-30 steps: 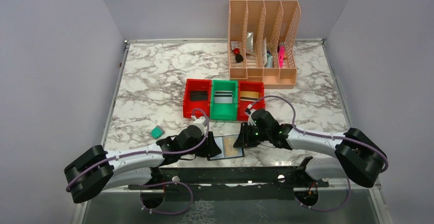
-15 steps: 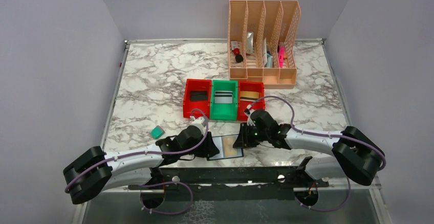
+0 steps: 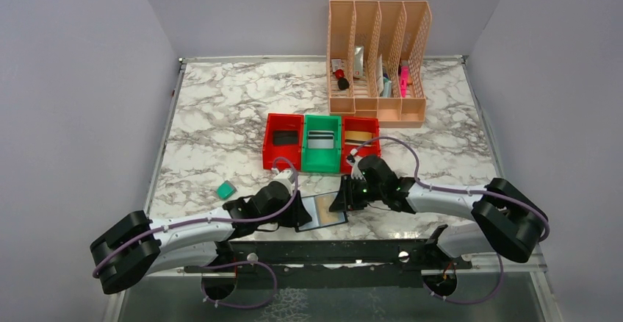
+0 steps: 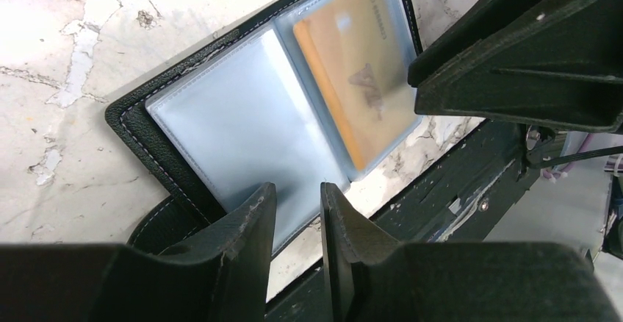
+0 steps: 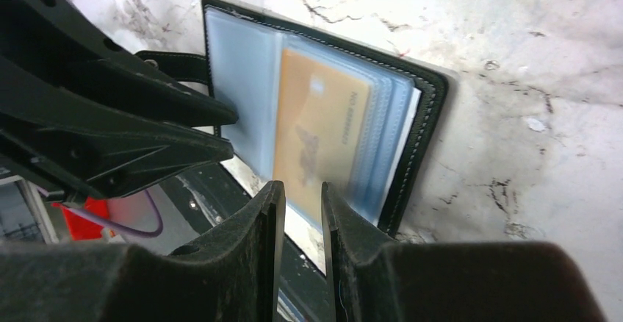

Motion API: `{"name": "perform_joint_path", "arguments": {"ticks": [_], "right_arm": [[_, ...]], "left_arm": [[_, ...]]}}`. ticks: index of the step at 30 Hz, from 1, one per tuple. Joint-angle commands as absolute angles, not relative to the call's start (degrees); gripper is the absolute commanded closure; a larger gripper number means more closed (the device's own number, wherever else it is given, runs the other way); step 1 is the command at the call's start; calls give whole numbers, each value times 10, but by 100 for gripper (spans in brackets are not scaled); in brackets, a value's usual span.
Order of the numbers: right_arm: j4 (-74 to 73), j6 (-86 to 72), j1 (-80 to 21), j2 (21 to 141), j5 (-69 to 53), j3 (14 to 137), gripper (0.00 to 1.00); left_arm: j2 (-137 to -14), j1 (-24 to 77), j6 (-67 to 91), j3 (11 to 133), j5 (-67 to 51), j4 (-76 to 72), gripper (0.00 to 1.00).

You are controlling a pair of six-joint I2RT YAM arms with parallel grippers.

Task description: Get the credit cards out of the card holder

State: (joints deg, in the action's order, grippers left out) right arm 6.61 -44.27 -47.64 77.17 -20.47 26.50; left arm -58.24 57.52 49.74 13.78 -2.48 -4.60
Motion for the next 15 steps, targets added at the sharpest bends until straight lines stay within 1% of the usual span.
{"name": "perform_joint_path", "arguments": {"ticks": [1, 4, 8, 11, 15], "right_arm": [[95, -455, -481, 758, -243, 271, 70], [101, -456, -481, 759, -248, 271, 70], [26, -437, -481, 748, -169, 288, 70], [-2, -425, -480, 743, -146, 291, 69], [1, -420, -480, 758, -156, 293, 69]], "left_arm": [[-571, 579, 497, 121, -8, -26, 67], [-566, 579, 499, 118, -9, -29, 68], [-560, 579, 499, 117, -11, -28, 68], [-550, 580, 496, 118, -9, -23, 68], [-536, 580, 495, 122, 7, -6, 62]]}}
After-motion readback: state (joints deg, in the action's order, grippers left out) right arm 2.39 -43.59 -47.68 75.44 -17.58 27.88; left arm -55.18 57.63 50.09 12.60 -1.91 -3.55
